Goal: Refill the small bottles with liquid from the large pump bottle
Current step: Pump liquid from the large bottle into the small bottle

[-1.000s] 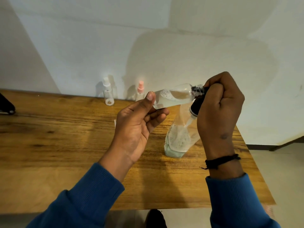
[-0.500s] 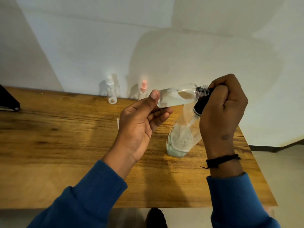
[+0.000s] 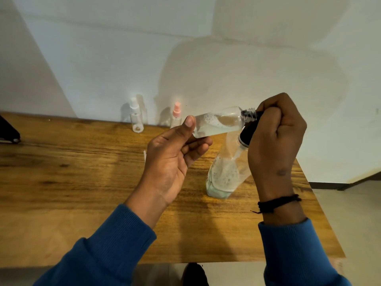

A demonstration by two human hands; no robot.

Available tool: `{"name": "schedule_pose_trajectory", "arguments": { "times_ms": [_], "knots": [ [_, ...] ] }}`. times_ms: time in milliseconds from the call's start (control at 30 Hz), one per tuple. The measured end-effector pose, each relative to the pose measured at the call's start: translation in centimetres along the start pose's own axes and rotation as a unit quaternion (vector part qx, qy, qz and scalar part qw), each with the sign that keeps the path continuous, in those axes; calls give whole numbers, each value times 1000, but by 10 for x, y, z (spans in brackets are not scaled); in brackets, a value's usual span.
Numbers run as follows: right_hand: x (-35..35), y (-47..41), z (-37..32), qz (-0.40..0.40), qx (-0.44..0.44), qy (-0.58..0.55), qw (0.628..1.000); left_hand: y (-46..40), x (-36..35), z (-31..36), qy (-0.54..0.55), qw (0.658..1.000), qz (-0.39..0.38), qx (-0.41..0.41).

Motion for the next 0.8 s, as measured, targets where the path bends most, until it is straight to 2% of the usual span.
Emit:
{"name": "schedule_pose_trajectory", "arguments": {
  "times_ms": [533,800],
  "knots": [
    [-1,2,-1,10,-4,-12,1000,-3,1,-1,22,1000,-5,-2],
    [2,-3,2,0,4,5,1000,-4,2,-1,50,998,-43,-5]
  ]
}}
Point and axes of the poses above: each hand's wrist, its own y-axis away from the middle knuckle, its own x-axis out of the back of the hand, z = x × y, the point moved 2 cm from there along -y, towards the middle knuckle, and after that the axes turned 12 degrees about z, right-handed, at the moved point
